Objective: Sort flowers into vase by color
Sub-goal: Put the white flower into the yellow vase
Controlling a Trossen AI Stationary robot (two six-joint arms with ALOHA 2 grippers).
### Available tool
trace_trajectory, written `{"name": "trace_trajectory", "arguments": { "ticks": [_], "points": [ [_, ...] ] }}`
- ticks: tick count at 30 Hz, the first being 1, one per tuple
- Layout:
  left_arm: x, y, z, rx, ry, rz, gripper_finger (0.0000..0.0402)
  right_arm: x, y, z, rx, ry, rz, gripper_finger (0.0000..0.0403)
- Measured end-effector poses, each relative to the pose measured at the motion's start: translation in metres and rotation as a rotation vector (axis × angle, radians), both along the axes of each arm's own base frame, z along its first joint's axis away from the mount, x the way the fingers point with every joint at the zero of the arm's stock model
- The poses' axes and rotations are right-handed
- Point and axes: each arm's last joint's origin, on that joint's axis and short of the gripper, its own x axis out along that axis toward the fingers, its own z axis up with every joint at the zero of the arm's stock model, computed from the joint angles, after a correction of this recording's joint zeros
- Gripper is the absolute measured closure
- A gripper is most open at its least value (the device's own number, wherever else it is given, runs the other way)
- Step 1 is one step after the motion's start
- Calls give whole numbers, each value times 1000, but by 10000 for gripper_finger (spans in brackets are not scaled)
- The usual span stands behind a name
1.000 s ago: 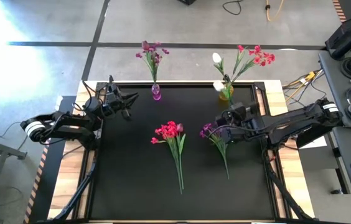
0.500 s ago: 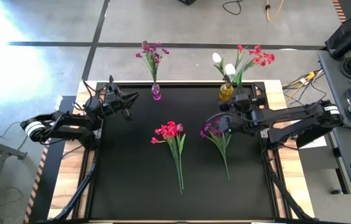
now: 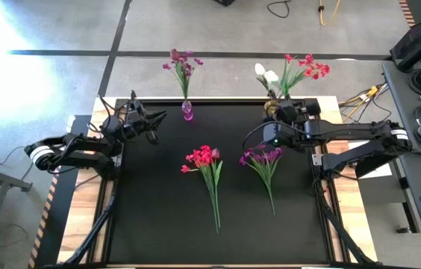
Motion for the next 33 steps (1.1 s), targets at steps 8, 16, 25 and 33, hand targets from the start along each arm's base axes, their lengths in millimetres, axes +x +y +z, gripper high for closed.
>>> {"name": "trace_trajectory", "arguments": {
  "ticks": [8, 16, 25, 33],
  "points": [
    [0, 0, 0, 0, 0, 0, 365, 32, -23, -5, 233, 34, 533, 394],
    [0, 0, 0, 2, 1, 1, 365, 49, -44, -7, -122, -35, 695, 394],
    [0, 0, 0, 4, 6, 2, 365, 20, -53, -24, -474, -144, 501, 394],
    [0, 0, -1, 2, 8, 2, 365, -7, -67, -43, -513, -209, 395, 394]
  ]
}}
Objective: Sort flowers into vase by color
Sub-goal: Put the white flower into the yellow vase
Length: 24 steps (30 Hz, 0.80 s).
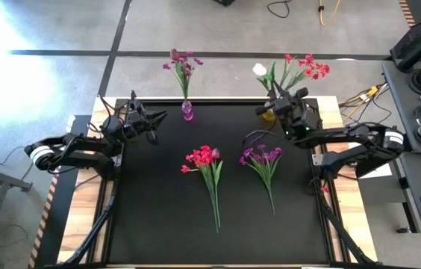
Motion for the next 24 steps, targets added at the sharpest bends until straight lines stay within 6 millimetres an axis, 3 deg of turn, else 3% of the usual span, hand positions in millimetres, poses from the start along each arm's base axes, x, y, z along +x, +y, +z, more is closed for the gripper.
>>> {"name": "trace_trajectory", "arguments": {
  "ticks": [9, 24],
  "points": [
    [0, 0, 0, 0, 0, 0, 365, -14, -21, -5, 25, -78, -12, 394],
    [0, 0, -1, 3, 10, 2, 365, -32, -35, -18, 32, -165, -2, 394]
  ]
}}
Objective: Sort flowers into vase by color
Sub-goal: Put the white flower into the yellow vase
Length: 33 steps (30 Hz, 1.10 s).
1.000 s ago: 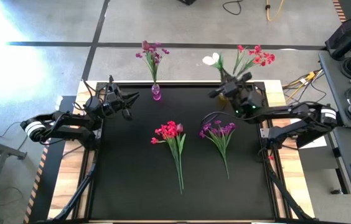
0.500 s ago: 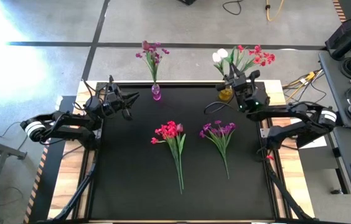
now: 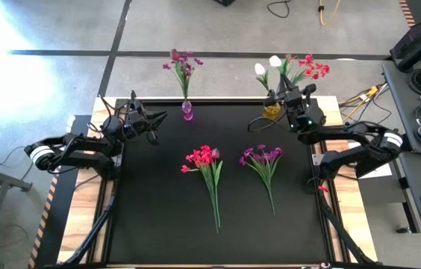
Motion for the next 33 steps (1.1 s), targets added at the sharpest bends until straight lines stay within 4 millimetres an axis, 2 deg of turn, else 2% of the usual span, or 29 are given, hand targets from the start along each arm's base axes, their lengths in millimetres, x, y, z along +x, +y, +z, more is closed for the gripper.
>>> {"name": "trace_trajectory", "arguments": {
  "ticks": [11, 16, 20, 28, 33],
  "points": [
    [0, 0, 0, 0, 1, 0, 365, 12, -9, -25, 26, -4, 0, 393],
    [0, 0, 0, 0, 1, 0, 365, 16, -14, -30, 63, -18, -41, 376],
    [0, 0, 0, 0, 1, 0, 365, 15, -16, -28, 76, -32, -106, 350],
    [0, 0, 0, -1, 1, 0, 365, 13, -14, -23, 60, -33, -121, 269],
    [0, 0, 0, -1, 1, 0, 365, 13, -15, -24, 81, -25, -159, 233]
  ]
}}
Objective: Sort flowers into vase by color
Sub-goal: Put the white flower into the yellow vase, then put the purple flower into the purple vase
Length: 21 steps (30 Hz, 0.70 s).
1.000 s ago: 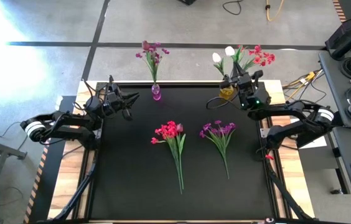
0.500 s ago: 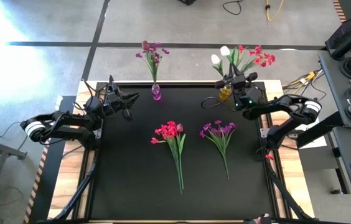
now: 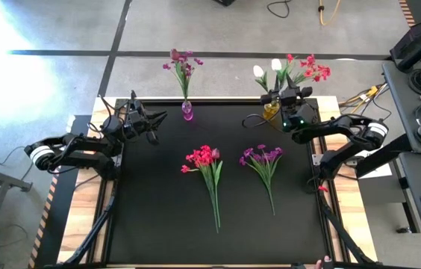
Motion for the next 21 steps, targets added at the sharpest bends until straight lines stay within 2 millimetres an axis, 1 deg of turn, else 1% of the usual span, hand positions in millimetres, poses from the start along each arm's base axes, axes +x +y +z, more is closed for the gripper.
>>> {"name": "trace_trajectory", "arguments": {
  "ticks": [4, 10, 15, 21],
  "points": [
    [0, 0, 0, 0, 0, 0, 365, 6, -4, -1, 95, 18, -71, 215],
    [0, 0, 0, 0, 0, 0, 365, 20, -13, 1, 269, 80, -70, 196],
    [0, 0, 0, 0, 0, 0, 365, 25, -17, 10, 401, 106, -84, 191],
    [0, 0, 0, 0, 0, 0, 365, 26, -14, 30, 456, 108, -80, 190]
  ]
}}
